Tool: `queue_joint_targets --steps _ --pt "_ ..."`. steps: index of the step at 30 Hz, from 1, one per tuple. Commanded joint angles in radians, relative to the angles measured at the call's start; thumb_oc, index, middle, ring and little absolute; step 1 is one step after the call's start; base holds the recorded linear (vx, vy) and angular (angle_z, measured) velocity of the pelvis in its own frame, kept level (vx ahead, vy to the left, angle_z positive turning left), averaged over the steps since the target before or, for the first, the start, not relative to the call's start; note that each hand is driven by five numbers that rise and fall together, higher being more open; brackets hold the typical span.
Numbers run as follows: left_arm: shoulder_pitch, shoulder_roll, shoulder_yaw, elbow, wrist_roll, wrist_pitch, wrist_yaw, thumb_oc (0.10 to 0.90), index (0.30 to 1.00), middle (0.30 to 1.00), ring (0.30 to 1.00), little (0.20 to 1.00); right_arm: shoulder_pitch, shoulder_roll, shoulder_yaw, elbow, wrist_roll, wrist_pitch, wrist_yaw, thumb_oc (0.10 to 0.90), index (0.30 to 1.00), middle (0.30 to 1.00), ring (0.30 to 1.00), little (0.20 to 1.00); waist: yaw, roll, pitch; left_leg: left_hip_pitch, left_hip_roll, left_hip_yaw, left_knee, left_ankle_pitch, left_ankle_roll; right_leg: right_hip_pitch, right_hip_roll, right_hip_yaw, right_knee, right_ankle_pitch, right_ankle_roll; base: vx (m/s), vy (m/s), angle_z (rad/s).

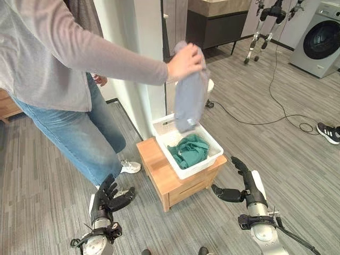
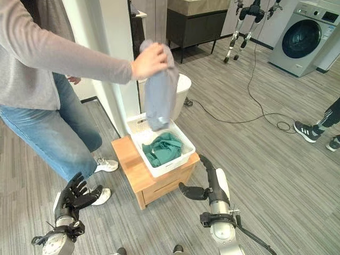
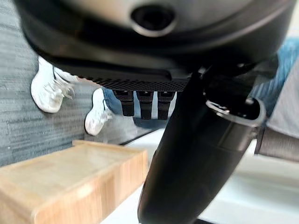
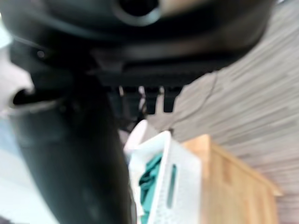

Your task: Pick up bed clothes into laundry basket.

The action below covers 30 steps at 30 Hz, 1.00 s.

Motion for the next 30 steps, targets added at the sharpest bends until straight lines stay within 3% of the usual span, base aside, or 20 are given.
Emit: queue_joint_targets --steps 1,17,30 --pt "-0.056 0.042 0.078 -0.117 -0.006 -0.113 0.013 0.800 0.900 0.900 0.900 0.900 -0.110 -0.036 -0.036 -0.138 -0.016 -0.095 -0.009 0.800 0.900 0.900 0.900 0.900 0.018 -0.027 0.006 -0.020 0.020 -0.008 0.014 -0.017 0.009 0.061 -0.090 -0.043 0.020 -0.075 0.077 -0.01 -0.013 0.20" --pt "-0.034 0.040 0.166 -0.129 -0.005 -0.136 0.035 0.800 0.900 0.900 0.900 0.900 -0.152 -0.072 -0.043 -0.218 -0.015 -0.125 0.022 0.800 0.900 0.900 0.900 0.900 0.094 -0.028 0.006 -0.065 0.011 -0.079 0.019 0.008 -0.002 0.087 -0.086 -0.124 0.022 -0.093 0.071 -0.01 -0.024 0.21" --pt "-0.055 0.057 0.241 -0.108 -0.011 -0.154 0.050 0.800 0.900 0.900 0.900 0.900 -0.227 -0.127 -0.034 -0.189 0.022 -0.139 0.047 0.800 0.900 0.900 0.900 0.900 0.203 -0.016 0.005 -0.137 0.010 -0.174 0.031 0.071 -0.049 0.131 -0.057 -0.241 0.010 -0.130 0.050 -0.04 -0.046 0.30"
